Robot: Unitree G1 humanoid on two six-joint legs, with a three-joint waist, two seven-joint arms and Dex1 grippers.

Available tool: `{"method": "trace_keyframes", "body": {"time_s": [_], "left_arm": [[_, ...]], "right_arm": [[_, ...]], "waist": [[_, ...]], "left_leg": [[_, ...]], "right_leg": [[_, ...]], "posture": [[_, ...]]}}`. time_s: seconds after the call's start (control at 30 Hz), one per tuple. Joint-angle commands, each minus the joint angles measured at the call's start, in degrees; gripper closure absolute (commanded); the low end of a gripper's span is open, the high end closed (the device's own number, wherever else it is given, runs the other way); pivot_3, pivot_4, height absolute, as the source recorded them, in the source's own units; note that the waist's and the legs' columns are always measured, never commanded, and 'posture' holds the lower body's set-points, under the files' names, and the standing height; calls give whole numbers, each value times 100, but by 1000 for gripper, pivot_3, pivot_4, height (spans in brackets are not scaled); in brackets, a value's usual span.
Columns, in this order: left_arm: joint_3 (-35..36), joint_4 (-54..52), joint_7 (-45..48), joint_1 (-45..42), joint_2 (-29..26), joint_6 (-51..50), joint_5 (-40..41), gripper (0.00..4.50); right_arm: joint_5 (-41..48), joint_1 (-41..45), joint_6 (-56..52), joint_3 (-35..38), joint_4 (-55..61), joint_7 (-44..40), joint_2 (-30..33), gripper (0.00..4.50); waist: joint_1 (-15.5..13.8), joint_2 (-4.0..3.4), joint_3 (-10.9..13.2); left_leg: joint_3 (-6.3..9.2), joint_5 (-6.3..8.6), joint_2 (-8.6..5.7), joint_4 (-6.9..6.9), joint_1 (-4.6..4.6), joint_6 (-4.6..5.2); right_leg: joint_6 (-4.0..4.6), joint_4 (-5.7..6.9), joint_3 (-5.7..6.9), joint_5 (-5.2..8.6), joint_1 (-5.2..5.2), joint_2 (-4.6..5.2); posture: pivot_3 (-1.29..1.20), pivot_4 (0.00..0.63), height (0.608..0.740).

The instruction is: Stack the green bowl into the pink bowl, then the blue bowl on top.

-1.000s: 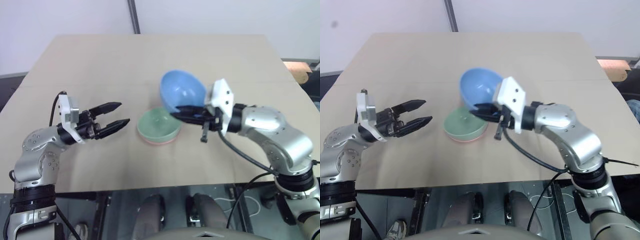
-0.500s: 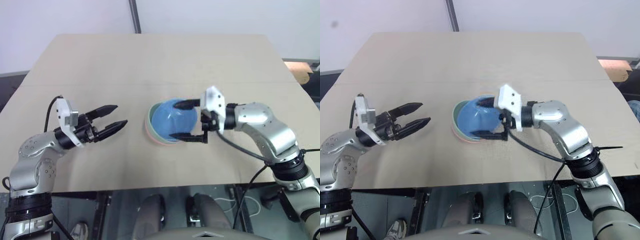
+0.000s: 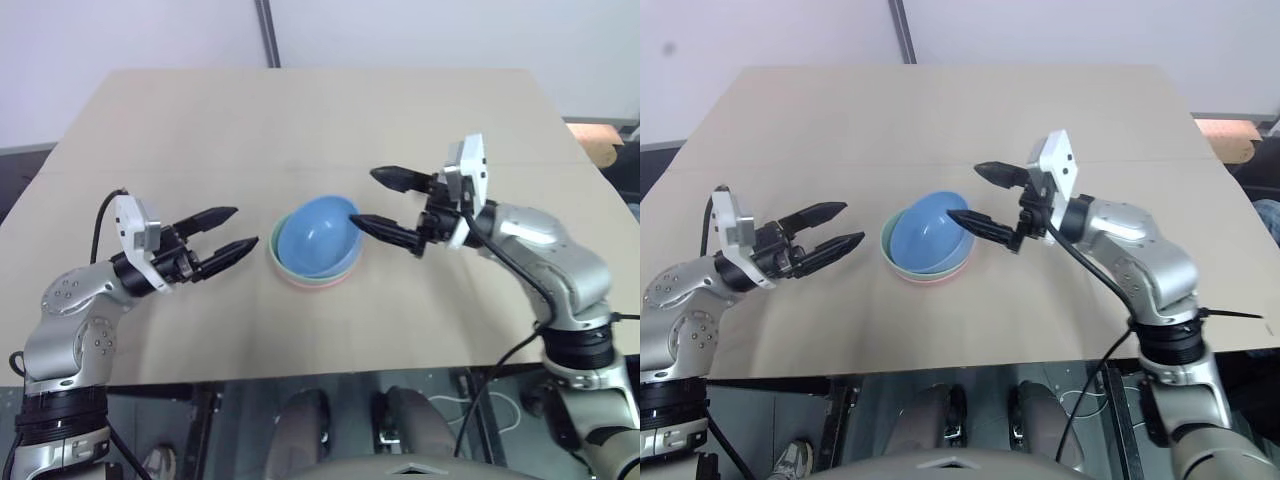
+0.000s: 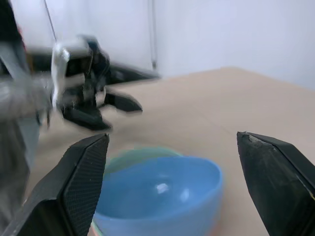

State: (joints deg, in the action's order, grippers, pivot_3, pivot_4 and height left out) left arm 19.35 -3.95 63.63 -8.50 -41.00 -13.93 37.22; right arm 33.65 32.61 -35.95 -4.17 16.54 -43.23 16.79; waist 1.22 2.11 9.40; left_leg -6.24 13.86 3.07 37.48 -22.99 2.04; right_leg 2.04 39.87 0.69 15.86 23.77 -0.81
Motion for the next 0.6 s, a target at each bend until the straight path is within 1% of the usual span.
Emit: {"method": "trace_keyframes", "body": {"time_s": [0.03,0.17,0.3,0.37,0.53,0.6], "left_arm": [[8,-96,33,-40,-15,88,-14,857],[22,-142,9,-15,-29,47,9,857],[61,-276,-46,78,-36,5,43,857],[94,-330,-71,128,-49,-13,61,857],[170,-493,-161,247,-53,-3,45,857],[145,-568,-260,306,-7,88,-61,857]], "right_arm": [[-280,139,603,-103,-604,9,-263,20],[-780,87,1359,-285,-1560,-90,-508,20],[-1284,2,2017,-467,-2218,-212,-490,20],[-1362,-14,2144,-451,-2308,-269,-456,20],[-1269,-40,2083,-272,-1765,-375,-190,20],[-1006,-165,1768,-155,-1083,-457,64,20]], "waist": [[-8,1,-1],[-23,2,-1],[-23,1,-1],[-22,1,-1],[-23,0,0],[-24,0,0]], "left_leg": [[0,-1,0,0,1,-1],[-2,0,-2,1,-1,-1],[-1,-1,-2,0,-2,-1],[-1,-1,-2,-1,-2,-1],[0,-1,-1,-1,-1,-1],[0,-1,0,-1,0,-2]], "right_leg": [[0,-1,0,0,-1,0],[0,-6,-1,-1,-2,1],[1,-6,-1,-1,0,1],[1,-6,-1,-1,0,1],[1,-4,-1,-1,0,1],[1,-3,-1,-1,-1,1]], "posture": [[0,150,740],[0,150,740],[0,150,740],[0,150,740],[0,150,740],[0,150,740]]}}
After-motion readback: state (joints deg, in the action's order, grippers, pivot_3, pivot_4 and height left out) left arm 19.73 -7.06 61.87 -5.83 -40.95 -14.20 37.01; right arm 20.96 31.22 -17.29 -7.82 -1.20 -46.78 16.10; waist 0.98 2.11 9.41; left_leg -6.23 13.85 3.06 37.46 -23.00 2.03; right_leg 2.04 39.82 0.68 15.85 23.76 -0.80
